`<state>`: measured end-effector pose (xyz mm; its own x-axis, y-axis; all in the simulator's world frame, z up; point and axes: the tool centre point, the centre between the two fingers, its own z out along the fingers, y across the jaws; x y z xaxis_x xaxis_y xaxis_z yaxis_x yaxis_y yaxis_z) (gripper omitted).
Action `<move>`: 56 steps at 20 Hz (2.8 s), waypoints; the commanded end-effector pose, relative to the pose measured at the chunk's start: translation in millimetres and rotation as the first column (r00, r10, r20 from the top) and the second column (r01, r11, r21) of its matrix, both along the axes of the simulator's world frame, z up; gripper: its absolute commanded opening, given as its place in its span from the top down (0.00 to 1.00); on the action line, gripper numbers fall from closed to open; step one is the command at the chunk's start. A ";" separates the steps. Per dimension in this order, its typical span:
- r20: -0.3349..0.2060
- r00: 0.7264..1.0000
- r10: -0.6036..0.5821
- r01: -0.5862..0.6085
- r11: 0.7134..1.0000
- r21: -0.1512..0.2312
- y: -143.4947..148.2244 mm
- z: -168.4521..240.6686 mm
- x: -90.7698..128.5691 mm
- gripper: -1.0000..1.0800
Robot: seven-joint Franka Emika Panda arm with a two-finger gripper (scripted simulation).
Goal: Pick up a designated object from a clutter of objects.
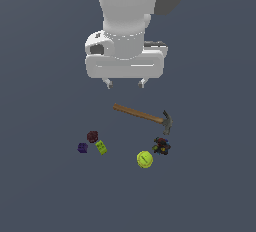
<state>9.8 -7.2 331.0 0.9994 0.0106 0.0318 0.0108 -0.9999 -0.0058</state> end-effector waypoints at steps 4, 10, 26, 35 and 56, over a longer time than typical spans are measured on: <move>0.009 1.000 -0.004 0.004 1.000 0.004 2.6 3.2 1.6 0.04; 0.049 0.999 -0.024 0.023 0.999 0.023 13.2 16.7 9.1 0.04; 0.040 0.999 -0.023 0.022 0.999 0.024 -5.9 -6.4 25.7 0.04; 0.023 1.000 -0.022 0.021 1.000 0.023 -54.2 -65.7 58.2 0.04; -0.027 1.000 -0.011 0.011 1.000 -0.003 -188.6 -244.5 83.4 0.04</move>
